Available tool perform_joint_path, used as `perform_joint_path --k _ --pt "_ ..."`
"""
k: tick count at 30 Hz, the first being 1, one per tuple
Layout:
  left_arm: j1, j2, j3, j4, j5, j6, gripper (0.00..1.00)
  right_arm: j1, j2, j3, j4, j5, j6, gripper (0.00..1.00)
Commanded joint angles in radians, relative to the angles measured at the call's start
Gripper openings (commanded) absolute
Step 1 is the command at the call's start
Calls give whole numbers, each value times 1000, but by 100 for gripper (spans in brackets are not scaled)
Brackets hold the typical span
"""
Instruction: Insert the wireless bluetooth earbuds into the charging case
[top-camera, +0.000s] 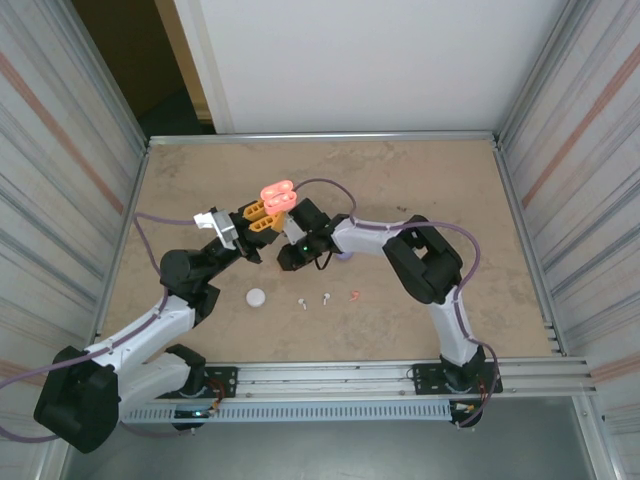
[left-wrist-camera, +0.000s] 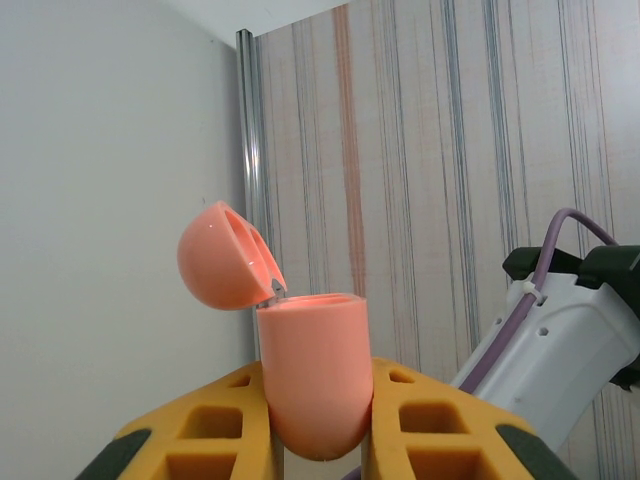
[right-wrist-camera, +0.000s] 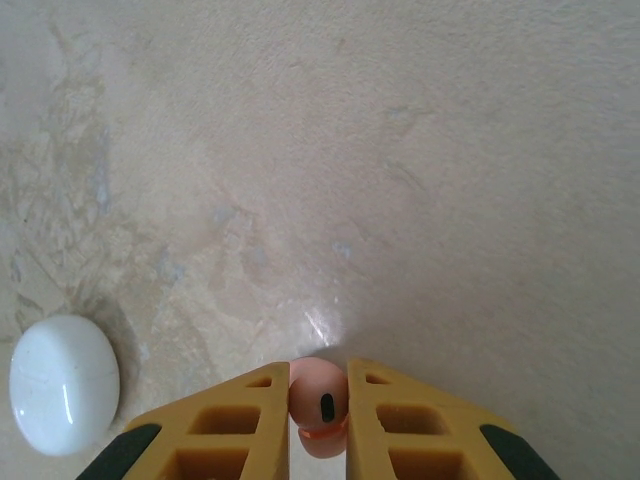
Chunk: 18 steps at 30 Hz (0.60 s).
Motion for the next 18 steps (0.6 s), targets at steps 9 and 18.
perform_joint_path --k 9,18 --pt "-3 9 7 12 -12 26 0 -38 -311 -170 1 127 -51 16" --pt "-8 59 21 25 -11 21 0 -61 -556 -269 -25 247 -101 16"
